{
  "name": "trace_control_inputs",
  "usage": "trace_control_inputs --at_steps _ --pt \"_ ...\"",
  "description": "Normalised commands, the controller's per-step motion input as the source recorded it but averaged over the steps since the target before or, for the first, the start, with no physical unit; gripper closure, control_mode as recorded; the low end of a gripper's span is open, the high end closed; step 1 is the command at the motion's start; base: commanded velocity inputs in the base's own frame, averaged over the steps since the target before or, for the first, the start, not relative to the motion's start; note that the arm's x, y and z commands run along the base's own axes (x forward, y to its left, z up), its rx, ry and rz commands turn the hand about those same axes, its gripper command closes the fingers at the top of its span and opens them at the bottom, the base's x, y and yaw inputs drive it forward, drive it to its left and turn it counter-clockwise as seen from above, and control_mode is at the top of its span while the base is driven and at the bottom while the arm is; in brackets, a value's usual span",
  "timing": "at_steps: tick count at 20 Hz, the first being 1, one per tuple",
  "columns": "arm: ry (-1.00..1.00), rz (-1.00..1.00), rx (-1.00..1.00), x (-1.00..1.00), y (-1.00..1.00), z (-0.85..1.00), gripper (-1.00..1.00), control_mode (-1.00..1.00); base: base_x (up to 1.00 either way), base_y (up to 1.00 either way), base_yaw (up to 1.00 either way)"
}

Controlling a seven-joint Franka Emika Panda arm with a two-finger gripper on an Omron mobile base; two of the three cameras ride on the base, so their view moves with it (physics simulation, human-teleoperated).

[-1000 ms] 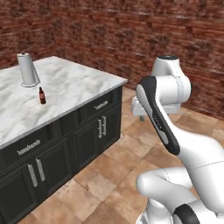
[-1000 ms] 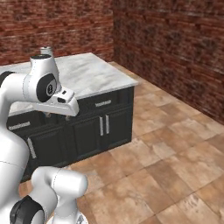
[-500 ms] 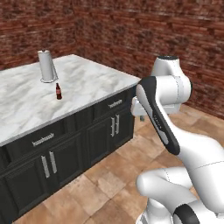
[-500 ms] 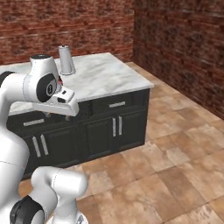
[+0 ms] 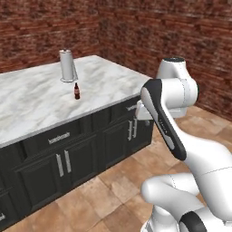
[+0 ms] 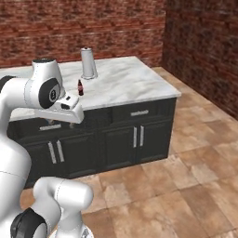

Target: Place the large bottle from the dining counter next to the other large bottle outside the sink, and place the small bottle from the dining counter next to the other small bottle inside the sink.

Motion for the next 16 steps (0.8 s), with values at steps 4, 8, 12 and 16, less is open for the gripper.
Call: trace_control_inputs --at_steps 4,8,12,16 --pt "0.00 0.00 0.00 0.00 0.00 0.00 -1.00 1.00 0.00 0.00 0.25" --pt "0.00 0.00 0.00 0.00 0.00 0.00 -1.00 1.00 0.00 0.00 0.25" --pt "0.00 0.00 0.00 0.00 0.00 0.00 -1.00 1.00 0.00 0.00 0.25" --pt "0.00 0.00 0.00 0.00 0.00 0.00 -1.00 1.00 0.00 -0.02 0.25"
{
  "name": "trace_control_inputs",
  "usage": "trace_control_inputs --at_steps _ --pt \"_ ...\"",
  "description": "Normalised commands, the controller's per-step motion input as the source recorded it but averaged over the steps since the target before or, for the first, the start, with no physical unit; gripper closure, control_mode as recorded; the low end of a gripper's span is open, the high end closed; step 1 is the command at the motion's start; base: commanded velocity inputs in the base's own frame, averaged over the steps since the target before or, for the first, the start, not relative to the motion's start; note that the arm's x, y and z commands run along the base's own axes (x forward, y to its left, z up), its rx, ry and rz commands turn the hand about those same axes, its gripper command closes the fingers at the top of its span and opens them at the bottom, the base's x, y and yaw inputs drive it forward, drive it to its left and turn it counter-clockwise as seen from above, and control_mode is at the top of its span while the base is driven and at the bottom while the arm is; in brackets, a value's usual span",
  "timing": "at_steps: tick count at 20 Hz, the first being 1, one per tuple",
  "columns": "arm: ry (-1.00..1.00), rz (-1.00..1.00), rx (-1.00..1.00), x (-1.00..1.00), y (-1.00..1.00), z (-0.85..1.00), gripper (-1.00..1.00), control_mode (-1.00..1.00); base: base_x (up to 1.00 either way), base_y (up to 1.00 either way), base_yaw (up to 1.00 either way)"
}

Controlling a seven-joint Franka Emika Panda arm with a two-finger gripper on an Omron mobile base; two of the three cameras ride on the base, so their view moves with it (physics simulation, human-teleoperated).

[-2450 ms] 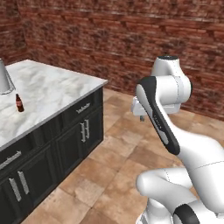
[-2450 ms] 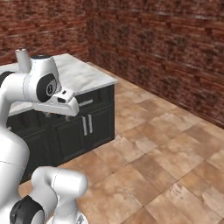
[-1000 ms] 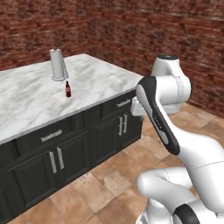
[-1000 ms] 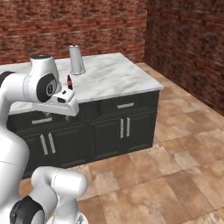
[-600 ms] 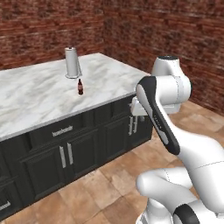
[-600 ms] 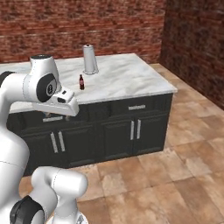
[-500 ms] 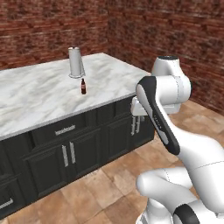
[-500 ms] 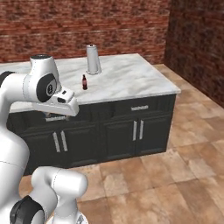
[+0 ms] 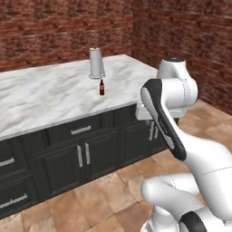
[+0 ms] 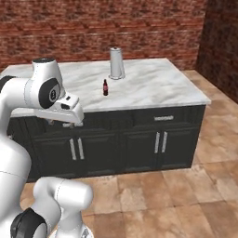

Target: Place the large bottle from the dining counter next to the other large bottle outside the sink, and place the small bottle from the dining counter next to the other small bottle inside the sink.

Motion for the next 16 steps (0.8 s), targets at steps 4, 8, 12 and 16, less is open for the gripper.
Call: trace_control_inputs --at_steps 4,8,12,16 --pt "0.00 0.00 0.00 0.00 0.00 0.00 -1.00 1.00 0.05 -0.13 0.23" --pt "0.00 0.00 0.00 0.00 0.00 0.00 -1.00 1.00 0.15 -0.23 0.21" --pt "0.00 0.00 0.00 0.00 0.00 0.00 -1.00 1.00 0.41 -0.42 0.13" --pt "0.00 0.00 0.00 0.00 0.00 0.00 -1.00 1.00 0.67 -0.61 0.04"
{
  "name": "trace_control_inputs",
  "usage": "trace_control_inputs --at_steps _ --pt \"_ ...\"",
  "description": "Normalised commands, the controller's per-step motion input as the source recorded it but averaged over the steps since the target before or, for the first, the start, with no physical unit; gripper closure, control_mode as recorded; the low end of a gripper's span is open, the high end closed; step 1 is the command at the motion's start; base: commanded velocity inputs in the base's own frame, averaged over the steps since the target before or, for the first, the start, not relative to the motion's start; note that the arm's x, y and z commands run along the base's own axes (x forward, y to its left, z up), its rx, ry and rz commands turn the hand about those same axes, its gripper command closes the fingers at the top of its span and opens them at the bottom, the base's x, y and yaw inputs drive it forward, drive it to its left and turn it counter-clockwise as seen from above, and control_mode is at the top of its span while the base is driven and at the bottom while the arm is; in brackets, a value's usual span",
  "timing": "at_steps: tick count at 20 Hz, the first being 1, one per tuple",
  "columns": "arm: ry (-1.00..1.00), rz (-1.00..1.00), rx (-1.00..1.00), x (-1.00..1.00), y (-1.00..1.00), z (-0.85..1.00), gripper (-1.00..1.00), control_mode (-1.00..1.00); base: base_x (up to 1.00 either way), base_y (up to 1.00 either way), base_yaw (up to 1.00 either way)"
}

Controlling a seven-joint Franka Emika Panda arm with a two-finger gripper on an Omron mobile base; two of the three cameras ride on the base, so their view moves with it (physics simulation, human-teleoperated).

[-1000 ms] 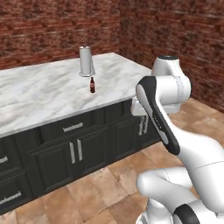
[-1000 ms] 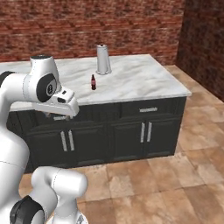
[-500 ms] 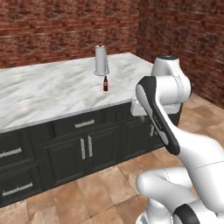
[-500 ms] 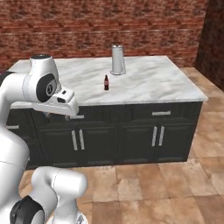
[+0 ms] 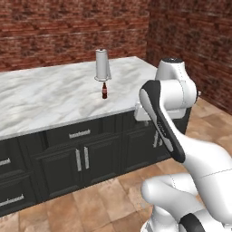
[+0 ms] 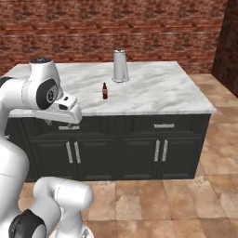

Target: Place the large bottle from the dining counter next to the other large bottle outside the sink, and place the small bottle from the dining counter next to the other small bottle inside the sink.

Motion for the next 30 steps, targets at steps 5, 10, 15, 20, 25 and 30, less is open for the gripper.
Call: trace_control_inputs --at_steps 5,10,15,20,25,30 --pt "0.00 0.00 0.00 0.00 0.00 0.00 -1.00 1.00 0.70 -0.34 0.04" --pt "0.00 0.00 0.00 0.00 0.00 0.00 -1.00 1.00 0.66 0.07 0.05" --pt "0.00 0.00 0.00 0.00 0.00 0.00 -1.00 1.00 0.53 -0.06 0.06" --pt "0.00 0.00 0.00 0.00 0.00 0.00 -1.00 1.00 0.51 -0.17 0.05" --pt "0.00 0.00 0.00 0.00 0.00 0.00 -1.00 1.00 0.67 -0.07 0.05" --pt "0.00 0.00 0.00 0.00 0.00 0.00 -1.00 1.00 0.82 -0.10 0.06"
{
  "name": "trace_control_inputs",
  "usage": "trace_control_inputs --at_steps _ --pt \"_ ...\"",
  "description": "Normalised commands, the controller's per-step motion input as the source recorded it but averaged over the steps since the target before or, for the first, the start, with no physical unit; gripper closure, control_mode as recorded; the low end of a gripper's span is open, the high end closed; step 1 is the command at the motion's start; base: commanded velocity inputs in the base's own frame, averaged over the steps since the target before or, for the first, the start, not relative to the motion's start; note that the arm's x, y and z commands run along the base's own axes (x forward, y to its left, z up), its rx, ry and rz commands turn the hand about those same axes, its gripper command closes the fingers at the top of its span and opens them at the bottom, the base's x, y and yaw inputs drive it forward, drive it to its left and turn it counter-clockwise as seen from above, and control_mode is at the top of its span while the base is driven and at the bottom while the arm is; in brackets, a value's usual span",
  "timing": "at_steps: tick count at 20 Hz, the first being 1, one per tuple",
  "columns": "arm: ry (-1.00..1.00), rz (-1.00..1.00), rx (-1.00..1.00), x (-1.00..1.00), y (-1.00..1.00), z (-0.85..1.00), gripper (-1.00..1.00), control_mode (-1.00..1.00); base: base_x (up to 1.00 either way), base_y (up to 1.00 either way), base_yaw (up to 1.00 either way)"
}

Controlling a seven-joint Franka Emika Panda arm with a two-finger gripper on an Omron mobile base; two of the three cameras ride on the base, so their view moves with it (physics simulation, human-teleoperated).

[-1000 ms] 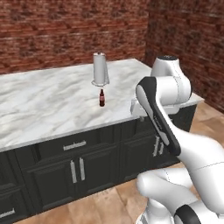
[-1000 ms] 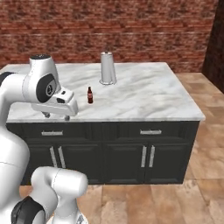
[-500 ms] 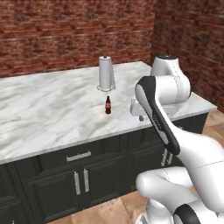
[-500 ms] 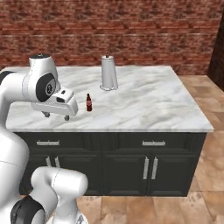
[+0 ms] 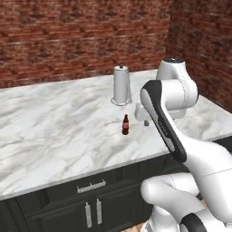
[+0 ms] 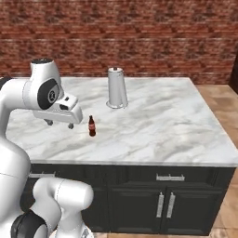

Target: Place the large bottle from the dining counter next to the other large bottle outside the sink, and place the small bottle from the dining counter next to the other small bottle inside the sink.

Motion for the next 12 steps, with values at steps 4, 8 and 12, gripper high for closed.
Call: trace_control_inputs --at_steps 4,8,12 --pt "0.00 0.00 0.00 0.00 0.00 0.00 -1.00 1.00 0.56 -0.35 0.08" --pt "0.00 0.00 0.00 0.00 0.00 0.00 -1.00 1.00 0.51 -0.24 0.06" --pt "0.00 0.00 0.00 0.00 0.00 0.00 -1.00 1.00 0.39 -0.19 0.07"
